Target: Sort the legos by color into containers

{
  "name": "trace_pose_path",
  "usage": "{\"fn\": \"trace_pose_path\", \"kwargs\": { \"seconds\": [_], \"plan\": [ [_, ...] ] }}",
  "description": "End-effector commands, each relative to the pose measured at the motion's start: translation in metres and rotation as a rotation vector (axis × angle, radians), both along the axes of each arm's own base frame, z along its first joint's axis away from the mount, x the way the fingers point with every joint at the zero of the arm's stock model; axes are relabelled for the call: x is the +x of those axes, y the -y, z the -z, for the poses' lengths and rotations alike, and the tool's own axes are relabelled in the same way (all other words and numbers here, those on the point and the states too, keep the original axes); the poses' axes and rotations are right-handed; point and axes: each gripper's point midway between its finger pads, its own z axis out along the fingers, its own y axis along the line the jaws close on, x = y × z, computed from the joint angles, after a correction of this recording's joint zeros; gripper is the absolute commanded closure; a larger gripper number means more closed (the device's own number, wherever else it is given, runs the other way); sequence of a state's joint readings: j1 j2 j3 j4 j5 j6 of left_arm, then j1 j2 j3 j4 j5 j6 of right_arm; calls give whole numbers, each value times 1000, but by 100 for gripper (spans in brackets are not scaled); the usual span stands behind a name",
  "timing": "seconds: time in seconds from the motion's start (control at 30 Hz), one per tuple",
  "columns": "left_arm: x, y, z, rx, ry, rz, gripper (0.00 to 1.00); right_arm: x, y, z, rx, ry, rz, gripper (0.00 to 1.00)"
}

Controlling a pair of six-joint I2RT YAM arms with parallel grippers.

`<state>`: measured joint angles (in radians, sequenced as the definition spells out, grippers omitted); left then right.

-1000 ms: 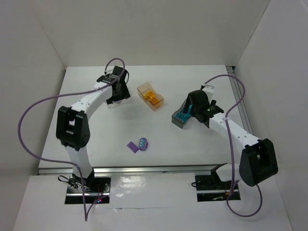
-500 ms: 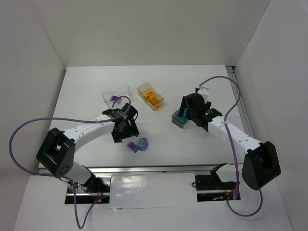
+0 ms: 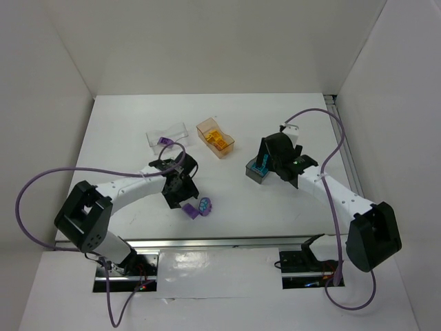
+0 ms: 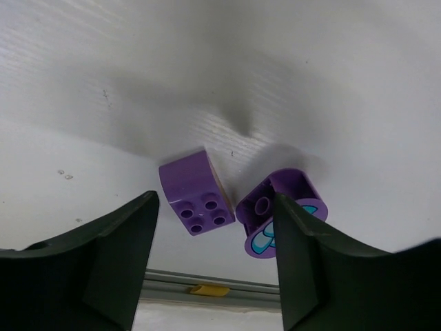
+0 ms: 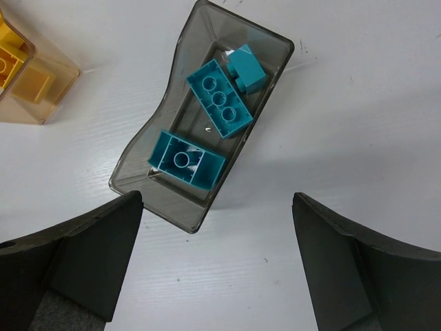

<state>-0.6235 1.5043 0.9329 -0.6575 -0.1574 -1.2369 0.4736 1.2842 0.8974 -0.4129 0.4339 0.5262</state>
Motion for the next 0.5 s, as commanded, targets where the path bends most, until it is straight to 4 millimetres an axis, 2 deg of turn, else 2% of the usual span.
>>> {"fn": "trace_pose_path", "kwargs": {
  "seconds": [0.0, 0.17, 0.33, 0.4, 0.47],
  "plan": [
    [-2, 3, 10, -5, -35, -22, 28, 9, -3, -15, -4, 42, 9, 4],
    [-13, 6, 28, 12, -110, -7, 43, 10, -3, -11, -9, 32, 9, 4],
    [-14, 7, 31, 10, -123, -5, 43, 10, -3, -11, -9, 32, 9, 4],
    [-13, 8, 25, -1, -107, -4, 42, 9, -3, -14, -5, 40, 9, 4],
    [-13, 4, 23, 13, -99, 12, 30, 9, -3, -14, -5, 40, 9, 4]
  ]
}}
